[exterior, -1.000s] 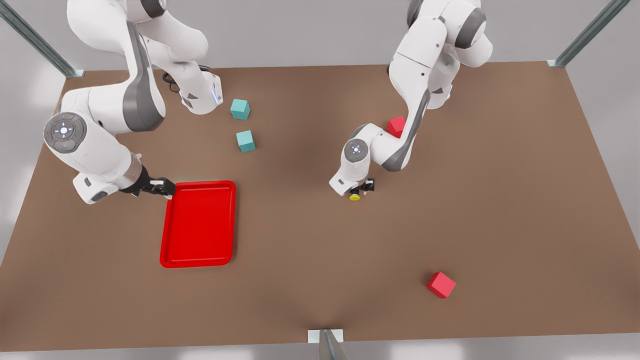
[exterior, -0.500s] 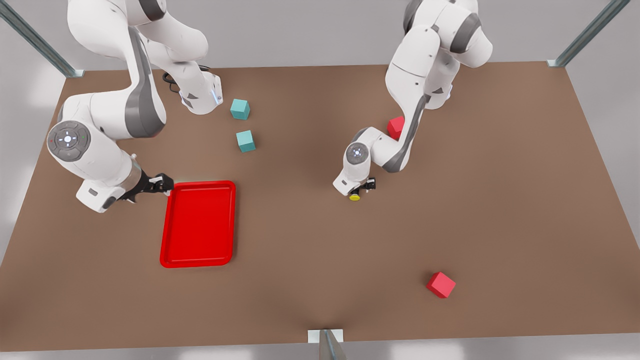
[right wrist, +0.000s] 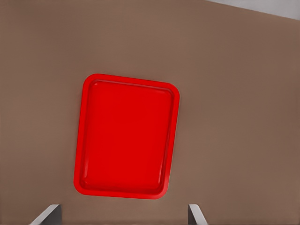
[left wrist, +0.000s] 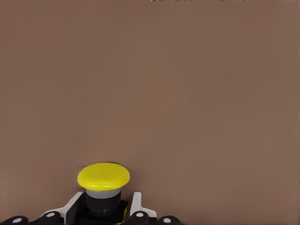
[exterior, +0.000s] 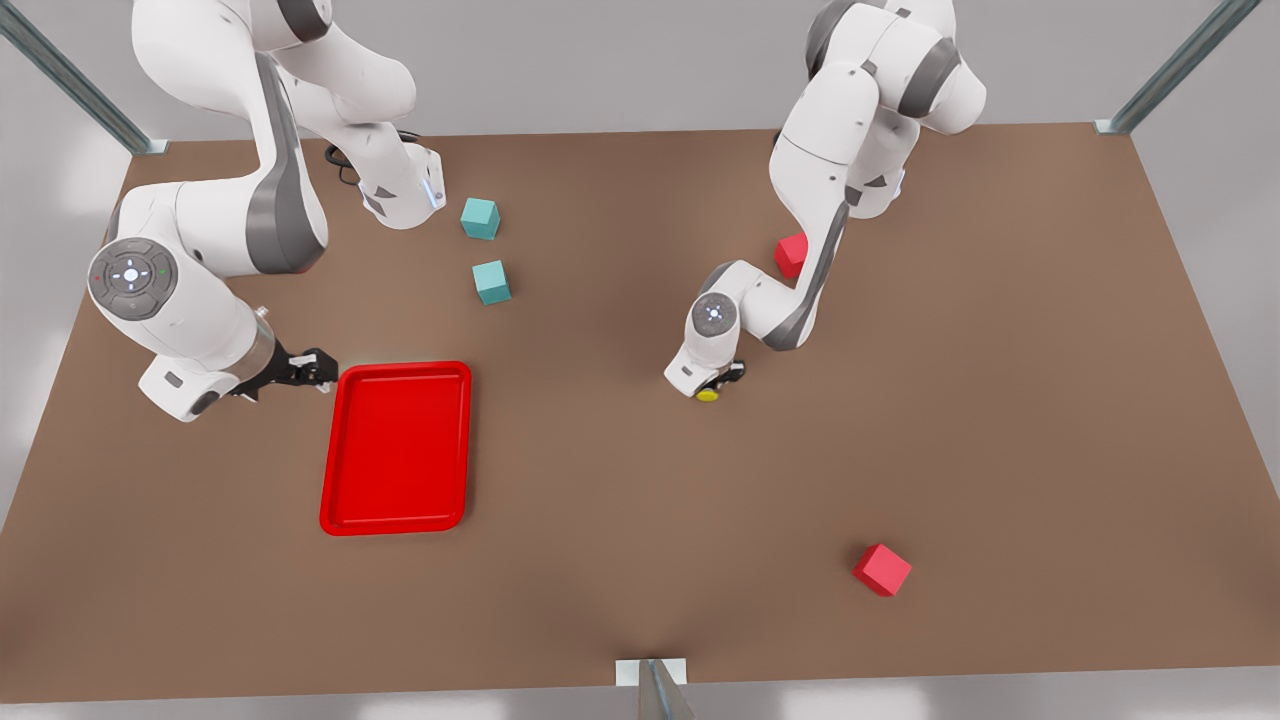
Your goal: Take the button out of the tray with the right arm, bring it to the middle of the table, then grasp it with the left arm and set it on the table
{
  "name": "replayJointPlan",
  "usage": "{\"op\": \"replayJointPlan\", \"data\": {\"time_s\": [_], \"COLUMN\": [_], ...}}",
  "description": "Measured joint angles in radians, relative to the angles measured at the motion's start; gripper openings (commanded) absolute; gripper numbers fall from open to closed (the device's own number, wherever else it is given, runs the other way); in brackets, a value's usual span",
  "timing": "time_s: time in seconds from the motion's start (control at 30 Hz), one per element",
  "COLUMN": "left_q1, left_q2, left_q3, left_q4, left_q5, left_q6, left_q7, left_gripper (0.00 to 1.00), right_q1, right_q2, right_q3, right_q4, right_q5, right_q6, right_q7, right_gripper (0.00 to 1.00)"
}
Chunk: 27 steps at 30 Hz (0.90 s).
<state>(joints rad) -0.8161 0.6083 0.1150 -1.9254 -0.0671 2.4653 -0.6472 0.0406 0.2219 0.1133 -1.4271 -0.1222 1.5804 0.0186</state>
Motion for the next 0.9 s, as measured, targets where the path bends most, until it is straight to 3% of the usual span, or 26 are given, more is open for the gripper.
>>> {"op": "replayJointPlan", "data": {"time_s": [0.1, 0.17, 0.43, 0.63, 0.9], "left_q1": [0.0, 0.0, 0.001, 0.008, -0.006], "left_q2": [0.0, 0.0, -0.002, -0.002, 0.008], "left_q3": [0.0, 0.0, 0.003, 0.043, 0.111], "left_q4": [0.001, 0.001, 0.041, 0.163, 0.274], "left_q5": [0.001, 0.004, 0.007, 0.015, 0.465], "left_q6": [-0.001, -0.001, -0.016, -0.116, -0.387], "left_q7": [-0.004, -0.009, -0.027, -0.054, -0.495], "left_gripper": [0.46, 0.42, 0.42, 0.42, 0.42], "right_q1": [-0.015, -0.022, -0.035, -0.052, -0.077], "right_q2": [-0.001, 0.0, 0.0, 0.002, 0.002], "right_q3": [-0.001, 0.0, -0.001, -0.002, -0.002], "right_q4": [0.003, 0.01, 0.014, 0.041, 0.043], "right_q5": [0.001, 0.001, 0.0, -0.004, -0.004], "right_q6": [-0.001, -0.005, -0.014, -0.015, -0.016], "right_q7": [0.007, 0.012, 0.025, 0.031, 0.036], "right_gripper": [1.0, 1.0, 1.0, 1.0, 1.0]}}
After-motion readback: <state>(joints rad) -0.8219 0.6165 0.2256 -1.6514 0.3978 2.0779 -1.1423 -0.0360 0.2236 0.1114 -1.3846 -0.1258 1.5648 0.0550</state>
